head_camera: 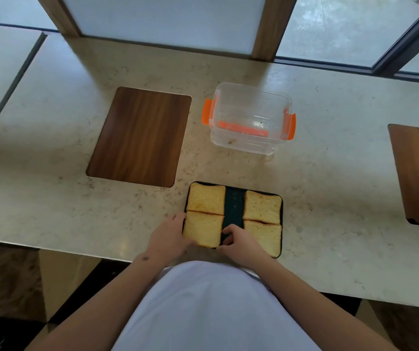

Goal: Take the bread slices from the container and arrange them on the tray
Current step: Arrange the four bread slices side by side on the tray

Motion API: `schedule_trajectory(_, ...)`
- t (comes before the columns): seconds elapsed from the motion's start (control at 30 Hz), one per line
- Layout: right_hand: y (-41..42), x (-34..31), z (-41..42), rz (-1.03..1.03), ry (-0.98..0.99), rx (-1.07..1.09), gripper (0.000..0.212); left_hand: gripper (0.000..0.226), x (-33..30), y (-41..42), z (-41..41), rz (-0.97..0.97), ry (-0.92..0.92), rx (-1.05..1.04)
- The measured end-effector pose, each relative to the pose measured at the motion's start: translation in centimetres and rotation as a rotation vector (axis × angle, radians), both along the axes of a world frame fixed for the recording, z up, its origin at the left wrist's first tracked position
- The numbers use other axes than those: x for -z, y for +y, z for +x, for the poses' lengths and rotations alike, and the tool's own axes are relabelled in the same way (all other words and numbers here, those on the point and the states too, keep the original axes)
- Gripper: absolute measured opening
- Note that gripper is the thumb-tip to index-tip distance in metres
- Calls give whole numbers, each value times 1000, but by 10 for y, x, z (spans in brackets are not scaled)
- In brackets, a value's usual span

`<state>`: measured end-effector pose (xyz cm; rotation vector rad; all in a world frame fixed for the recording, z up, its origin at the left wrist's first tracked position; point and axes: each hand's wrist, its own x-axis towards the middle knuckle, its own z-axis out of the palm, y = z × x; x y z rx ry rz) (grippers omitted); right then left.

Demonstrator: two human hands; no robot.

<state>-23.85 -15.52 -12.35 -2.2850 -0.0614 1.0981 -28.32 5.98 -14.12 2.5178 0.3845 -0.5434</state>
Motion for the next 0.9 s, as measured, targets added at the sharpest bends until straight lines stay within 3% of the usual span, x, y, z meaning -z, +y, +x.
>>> schedule_trajectory(0.23, 9, 2, -3, -94, -108, -86, 48, 75, 4, 1, -4, 21, -15, 71)
schedule_trajectory(0.9, 14, 6, -1, -165, -148, -113, 32, 76, 10, 7, -2, -16, -7, 64)
